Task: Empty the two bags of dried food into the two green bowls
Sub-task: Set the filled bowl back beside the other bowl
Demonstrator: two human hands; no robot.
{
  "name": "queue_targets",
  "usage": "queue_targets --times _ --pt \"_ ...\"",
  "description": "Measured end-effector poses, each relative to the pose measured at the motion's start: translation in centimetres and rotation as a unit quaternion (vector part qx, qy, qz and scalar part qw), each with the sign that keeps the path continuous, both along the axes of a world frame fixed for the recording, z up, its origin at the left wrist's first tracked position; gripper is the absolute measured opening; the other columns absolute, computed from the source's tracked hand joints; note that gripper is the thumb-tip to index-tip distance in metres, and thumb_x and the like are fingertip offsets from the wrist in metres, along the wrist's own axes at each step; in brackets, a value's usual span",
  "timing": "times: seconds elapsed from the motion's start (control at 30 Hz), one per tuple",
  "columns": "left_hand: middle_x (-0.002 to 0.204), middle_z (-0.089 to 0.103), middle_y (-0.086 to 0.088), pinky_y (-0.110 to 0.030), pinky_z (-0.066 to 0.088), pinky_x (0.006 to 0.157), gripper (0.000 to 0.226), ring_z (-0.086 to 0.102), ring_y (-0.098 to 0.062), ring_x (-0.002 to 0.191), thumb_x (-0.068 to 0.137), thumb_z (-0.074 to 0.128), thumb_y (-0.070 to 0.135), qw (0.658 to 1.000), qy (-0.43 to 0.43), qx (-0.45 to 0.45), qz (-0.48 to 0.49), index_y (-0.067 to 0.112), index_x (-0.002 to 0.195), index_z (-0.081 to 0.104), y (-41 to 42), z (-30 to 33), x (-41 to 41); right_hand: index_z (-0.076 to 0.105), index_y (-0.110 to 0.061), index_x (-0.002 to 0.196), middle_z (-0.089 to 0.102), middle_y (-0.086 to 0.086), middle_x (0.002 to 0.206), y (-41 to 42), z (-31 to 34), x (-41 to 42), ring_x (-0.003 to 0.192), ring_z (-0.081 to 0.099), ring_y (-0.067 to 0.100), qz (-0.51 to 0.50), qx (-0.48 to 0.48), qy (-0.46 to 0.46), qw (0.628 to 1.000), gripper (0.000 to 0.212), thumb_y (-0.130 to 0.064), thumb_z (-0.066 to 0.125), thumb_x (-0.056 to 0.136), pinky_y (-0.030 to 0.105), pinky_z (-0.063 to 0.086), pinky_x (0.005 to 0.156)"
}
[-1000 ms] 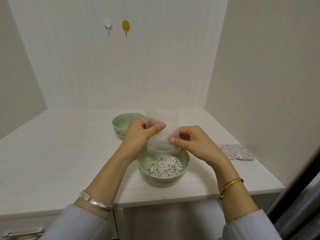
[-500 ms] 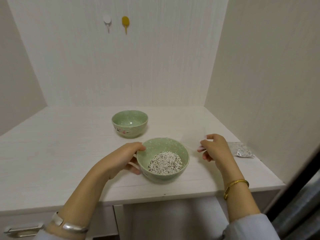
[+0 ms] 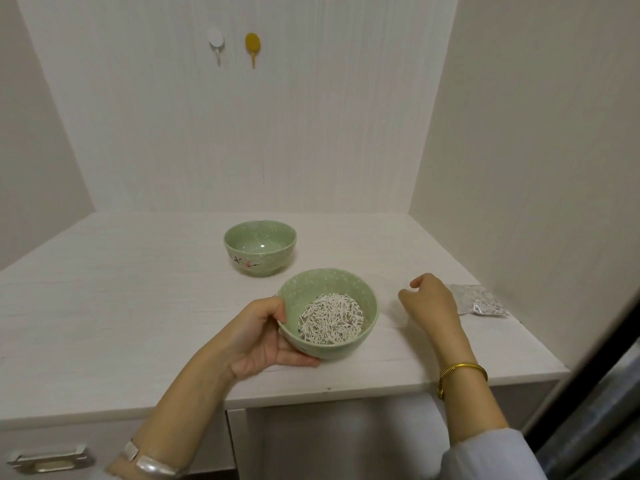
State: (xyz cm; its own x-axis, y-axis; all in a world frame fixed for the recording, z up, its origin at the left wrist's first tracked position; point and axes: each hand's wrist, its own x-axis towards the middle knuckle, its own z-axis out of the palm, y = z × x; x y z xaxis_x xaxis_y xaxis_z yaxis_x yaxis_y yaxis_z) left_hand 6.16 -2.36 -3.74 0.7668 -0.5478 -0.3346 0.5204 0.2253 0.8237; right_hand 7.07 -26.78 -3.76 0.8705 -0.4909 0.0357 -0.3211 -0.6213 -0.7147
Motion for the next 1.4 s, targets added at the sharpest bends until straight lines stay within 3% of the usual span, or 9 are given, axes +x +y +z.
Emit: queue_targets --times 0.1,0.23,0.43,0.73,1.0,1.17,1.23,1.33,1.4 --pt "0.105 0.066 -0.024 -0.055 0.054 0.07 0.059 0.068 -0.04 0.079 0.061 0.04 0.005 0.998 -0.017 -0.03 0.043 0.003 0.119 0.05 -0.5 0.4 -0.1 0.048 -0.005 0.121 0.058 0.013 0.118 0.1 0.1 -0.1 0.107 0.054 0.03 -0.003 0.006 -0.014 1.0 0.037 -0.017 0.049 0.086 0.03 0.037 0.076" --pt "0.127 0.055 -0.024 -0.051 0.057 0.066 0.057 0.071 -0.036 0.074 0.073 0.035 0.003 0.997 -0.053 0.007 0.052 0.008 0.129 0.043 -1.3 1.2 -0.2 0.048 -0.005 0.122 0.056 0.011 0.119 0.2 0.5 -0.2 0.107 0.055 0.029 -0.002 0.01 -0.025 1.0 0.037 -0.018 0.05 0.087 0.029 0.037 0.076" --pt "0.124 0.057 -0.023 -0.05 0.057 0.066 0.055 0.071 -0.034 0.071 0.076 0.029 0.0 0.995 -0.046 -0.02 0.091 0.005 0.13 0.042 -2.3 1.9 -0.2 0.048 -0.005 0.123 0.056 0.009 0.113 0.5 0.8 -0.4 0.089 0.048 0.02 0.011 0.014 -0.037 0.999 0.037 -0.018 0.05 0.088 0.028 0.036 0.075" --pt "0.132 0.051 -0.022 -0.052 0.057 0.061 0.038 0.062 -0.043 0.087 0.078 0.028 0.001 0.998 0.005 -0.039 0.059 0.006 0.104 0.055 -2.9 2.9 -0.2 0.05 -0.006 0.122 0.057 0.01 0.12 0.6 1.2 -0.5 0.093 0.047 0.02 0.014 0.012 -0.051 0.999 0.035 -0.017 0.05 0.089 0.028 0.036 0.078" --pt "0.123 0.052 -0.019 -0.049 0.059 0.056 0.039 0.061 -0.045 0.088 0.078 0.029 0.002 0.997 0.016 -0.055 0.06 0.007 0.109 0.052 -3.2 2.9 0.2 0.052 -0.006 0.12 0.056 0.009 0.122 0.7 1.4 -0.5 0.099 0.052 0.023 0.013 0.011 -0.051 0.999 0.034 -0.018 0.051 0.088 0.029 0.037 0.079" --pt "0.131 0.044 -0.018 -0.051 0.058 0.058 0.051 0.057 -0.042 0.097 0.078 0.033 0.002 0.99 0.014 -0.059 0.126 0.008 0.127 0.042 -4.8 3.1 2.6 0.052 -0.007 0.117 0.055 0.008 0.119 0.9 1.4 -0.4 0.09 0.056 0.026 0.016 0.011 -0.057 0.998 0.033 -0.018 0.051 0.086 0.03 0.041 0.077" --pt "0.125 0.044 -0.016 -0.054 0.056 0.065 0.038 0.055 -0.04 0.098 0.079 0.035 0.002 0.986 0.008 -0.066 0.151 0.006 0.115 0.045 -5.6 3.6 3.6 0.053 -0.007 0.116 0.055 0.008 0.117 0.9 1.5 -0.3 0.086 0.054 0.024 0.017 0.015 -0.058 0.998 0.032 -0.018 0.051 0.086 0.032 0.042 0.078" --pt "0.099 0.047 -0.014 -0.054 0.05 0.08 0.01 0.055 -0.038 0.091 0.081 0.035 0.0 0.98 0.002 -0.073 0.183 0.006 0.085 0.043 -6.9 4.0 5.1 0.053 -0.007 0.115 0.055 0.008 0.118 0.8 1.6 -0.3 0.089 0.05 0.021 0.016 0.015 -0.062 0.998 0.031 -0.017 0.051 0.086 0.032 0.042 0.08" --pt "0.093 0.046 -0.013 -0.054 0.048 0.083 0.009 0.053 -0.038 0.093 0.081 0.036 0.001 0.979 0.002 -0.066 0.19 0.006 0.082 0.043 -7.6 3.7 6.3 0.054 -0.007 0.116 0.054 0.007 0.119 0.7 1.6 -0.4 0.089 0.048 0.02 0.017 0.015 -0.062 0.998 0.031 -0.018 0.051 0.087 0.032 0.042 0.081"
